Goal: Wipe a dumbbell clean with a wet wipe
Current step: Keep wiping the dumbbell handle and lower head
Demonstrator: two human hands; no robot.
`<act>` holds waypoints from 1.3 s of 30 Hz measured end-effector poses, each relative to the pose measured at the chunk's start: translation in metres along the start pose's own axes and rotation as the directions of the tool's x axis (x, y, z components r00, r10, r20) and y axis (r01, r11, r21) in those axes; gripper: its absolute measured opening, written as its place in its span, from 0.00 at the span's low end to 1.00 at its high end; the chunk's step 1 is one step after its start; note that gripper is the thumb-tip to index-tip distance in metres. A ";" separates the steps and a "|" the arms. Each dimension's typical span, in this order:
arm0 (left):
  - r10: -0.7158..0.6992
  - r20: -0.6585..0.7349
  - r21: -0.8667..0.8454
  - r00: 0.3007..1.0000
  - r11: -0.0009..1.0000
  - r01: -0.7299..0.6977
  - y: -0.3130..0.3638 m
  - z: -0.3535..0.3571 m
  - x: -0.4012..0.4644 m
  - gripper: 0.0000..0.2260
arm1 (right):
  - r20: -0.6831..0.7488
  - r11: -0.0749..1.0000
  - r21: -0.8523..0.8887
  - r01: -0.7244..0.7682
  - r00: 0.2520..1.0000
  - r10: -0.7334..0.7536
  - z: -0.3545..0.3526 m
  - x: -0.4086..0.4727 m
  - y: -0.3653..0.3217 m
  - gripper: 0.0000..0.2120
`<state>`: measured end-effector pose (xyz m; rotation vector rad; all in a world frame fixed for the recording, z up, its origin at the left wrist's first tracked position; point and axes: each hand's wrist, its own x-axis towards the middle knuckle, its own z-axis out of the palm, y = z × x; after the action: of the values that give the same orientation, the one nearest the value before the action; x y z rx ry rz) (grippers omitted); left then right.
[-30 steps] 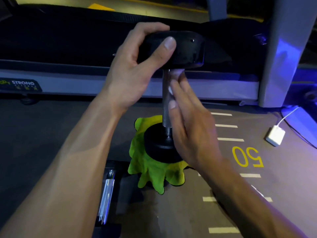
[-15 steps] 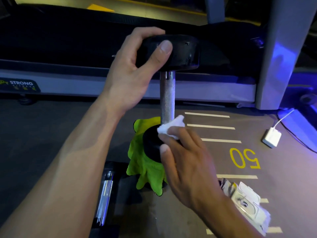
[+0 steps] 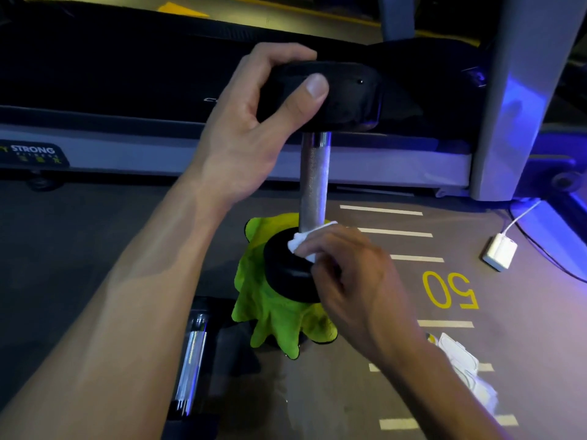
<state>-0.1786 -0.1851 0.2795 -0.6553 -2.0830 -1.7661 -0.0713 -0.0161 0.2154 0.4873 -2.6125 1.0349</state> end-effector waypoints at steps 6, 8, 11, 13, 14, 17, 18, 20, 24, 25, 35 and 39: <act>-0.001 0.085 0.001 0.996 1.000 0.001 -0.004 -0.014 0.007 0.14 | 0.104 0.943 0.253 -0.218 0.975 0.198 -0.020 0.006 0.010 0.14; -0.012 0.102 -0.014 0.995 1.000 0.014 -0.004 -0.019 0.007 0.12 | 0.172 0.919 0.313 -0.239 0.966 0.192 -0.023 0.013 0.015 0.12; -0.020 0.113 -0.026 0.993 0.999 0.023 -0.004 -0.025 0.005 0.10 | 0.170 0.927 0.323 -0.191 0.975 0.142 -0.021 0.025 0.018 0.08; -0.016 0.117 -0.032 0.993 0.999 0.020 -0.004 -0.028 0.003 0.10 | 0.097 0.975 0.204 -0.092 0.993 0.074 -0.014 0.027 0.018 0.08; -0.011 0.115 -0.037 0.993 0.999 0.016 -0.004 -0.029 0.002 0.10 | 0.058 0.989 0.139 -0.042 0.998 0.034 -0.011 0.027 0.016 0.09; 0.010 0.092 -0.052 0.996 0.999 -0.005 -0.007 -0.029 -0.001 0.10 | -0.024 0.994 0.027 0.103 0.995 -0.102 -0.007 0.030 0.011 0.08; 0.016 0.087 -0.053 0.996 0.999 -0.011 -0.007 -0.029 -0.001 0.10 | -0.078 0.987 -0.011 0.162 0.984 -0.162 -0.008 0.035 0.008 0.06; 0.014 0.098 -0.044 0.995 0.999 -0.010 -0.006 -0.029 -0.002 0.10 | -0.253 0.970 -0.105 0.220 0.937 -0.240 -0.010 0.055 0.004 0.04; 0.018 0.096 -0.046 0.995 0.999 -0.014 -0.004 -0.027 -0.003 0.10 | -0.391 0.985 -0.086 0.152 0.904 -0.174 -0.005 0.060 0.004 0.04; 0.016 0.085 -0.049 0.996 0.999 -0.012 -0.005 -0.027 -0.003 0.10 | -0.328 0.986 -0.091 0.142 0.930 -0.164 -0.001 0.048 0.011 0.04; -0.022 0.000 -0.003 1.000 1.000 0.022 0.000 -0.024 -0.003 0.16 | 0.226 0.992 -0.072 0.102 0.970 -0.084 -0.032 0.034 0.024 0.06; 0.007 -0.017 0.044 1.000 0.999 -0.006 0.003 -0.019 -0.004 0.17 | 0.031 0.986 -0.111 0.126 0.992 -0.123 -0.020 0.031 0.018 0.02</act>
<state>-0.1739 -0.2041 0.2834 -0.6320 -2.1002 -1.7111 -0.1040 0.0039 0.2301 0.6309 -2.6061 0.8424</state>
